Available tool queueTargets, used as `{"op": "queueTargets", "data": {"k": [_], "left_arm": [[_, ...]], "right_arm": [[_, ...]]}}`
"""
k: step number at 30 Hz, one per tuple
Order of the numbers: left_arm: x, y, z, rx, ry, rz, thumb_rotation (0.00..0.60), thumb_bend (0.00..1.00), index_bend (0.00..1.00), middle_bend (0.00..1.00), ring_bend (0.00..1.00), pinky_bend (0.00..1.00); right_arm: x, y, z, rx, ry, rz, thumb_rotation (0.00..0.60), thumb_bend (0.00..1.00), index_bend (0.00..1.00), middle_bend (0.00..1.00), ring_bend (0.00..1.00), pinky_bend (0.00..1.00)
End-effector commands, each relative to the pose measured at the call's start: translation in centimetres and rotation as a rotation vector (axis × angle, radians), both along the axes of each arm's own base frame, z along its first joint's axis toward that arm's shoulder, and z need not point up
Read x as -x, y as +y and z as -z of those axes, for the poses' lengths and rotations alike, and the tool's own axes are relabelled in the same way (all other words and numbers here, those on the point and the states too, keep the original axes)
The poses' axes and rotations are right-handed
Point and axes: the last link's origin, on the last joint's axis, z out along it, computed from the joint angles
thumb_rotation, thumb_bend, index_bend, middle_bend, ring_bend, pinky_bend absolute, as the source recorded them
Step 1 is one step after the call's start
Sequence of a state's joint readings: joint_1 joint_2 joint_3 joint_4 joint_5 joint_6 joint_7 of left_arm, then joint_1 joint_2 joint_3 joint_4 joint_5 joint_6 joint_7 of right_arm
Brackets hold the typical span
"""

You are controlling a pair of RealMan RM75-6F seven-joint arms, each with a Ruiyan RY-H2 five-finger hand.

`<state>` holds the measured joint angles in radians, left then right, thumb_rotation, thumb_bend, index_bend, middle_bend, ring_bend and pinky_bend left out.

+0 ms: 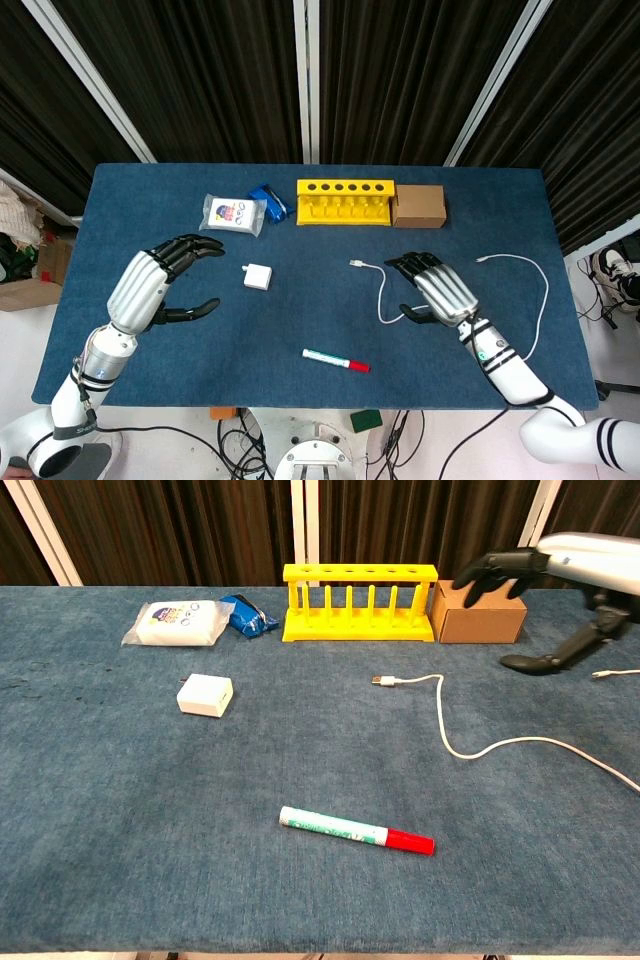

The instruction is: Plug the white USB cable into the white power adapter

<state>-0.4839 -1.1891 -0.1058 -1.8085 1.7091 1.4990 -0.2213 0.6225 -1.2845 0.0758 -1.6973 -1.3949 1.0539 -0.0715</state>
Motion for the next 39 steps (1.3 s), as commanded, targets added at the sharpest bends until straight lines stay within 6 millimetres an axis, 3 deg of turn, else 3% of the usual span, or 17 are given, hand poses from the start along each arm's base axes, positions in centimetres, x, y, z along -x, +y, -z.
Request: {"op": "queueTargets", "data": {"k": [1,5,10,13,19,30,39], "left_arm": [[-0.7,0.6,0.5,0.013,-0.004,0.027,0.6,0.16,0.29,0.26,0.24,0.43],[-0.2,1.7,0.8,0.004,0.036,-0.009,0.6,0.16,0.29,0.26,0.24,0.43],[2.3,3.9,1.9,-0.057,0.283,-0.111,0.6,0.16,0.3,0.26,0.26,0.43],[3.8,5.2,3.3,-0.038,0.443,-0.162,0.6,0.16,0.3,0.27,0.38,0.46],[5.0,7.3,7.5,0.076,0.611,-0.2,0.6,0.16,0.29,0.26,0.62,0.7],[4.6,9.9,13.2,0.261,0.622,-0.242,0.6,0.17,0.26,0.24,0.67,0.79],[5.3,11.3,15.4,0.396,0.446,-0.35,0.6,0.16,0.27,0.24,0.67,0.8]], "right_arm": [[-0.7,-0.9,0.8,-0.01,-0.011,-0.006,0.6,0.34,0.22,0.25,0.13,0.21],[-0.4,-1.1,-0.1,0.02,-0.03,0.002,0.6,0.34,0.22,0.25,0.13,0.21],[1.7,-0.4,-2.7,0.086,-0.03,0.036,0.6,0.34,0.22,0.26,0.13,0.21],[2.9,0.4,-4.5,0.13,-0.03,0.054,0.6,0.34,0.22,0.27,0.13,0.21],[3.8,2.0,-7.0,0.178,-0.039,0.054,0.6,0.34,0.22,0.27,0.13,0.21],[3.6,2.5,-7.8,0.204,-0.041,0.056,0.6,0.34,0.22,0.28,0.13,0.21],[4.0,2.2,-7.7,0.201,-0.048,0.081,0.6,0.34,0.22,0.28,0.13,0.21]]}}
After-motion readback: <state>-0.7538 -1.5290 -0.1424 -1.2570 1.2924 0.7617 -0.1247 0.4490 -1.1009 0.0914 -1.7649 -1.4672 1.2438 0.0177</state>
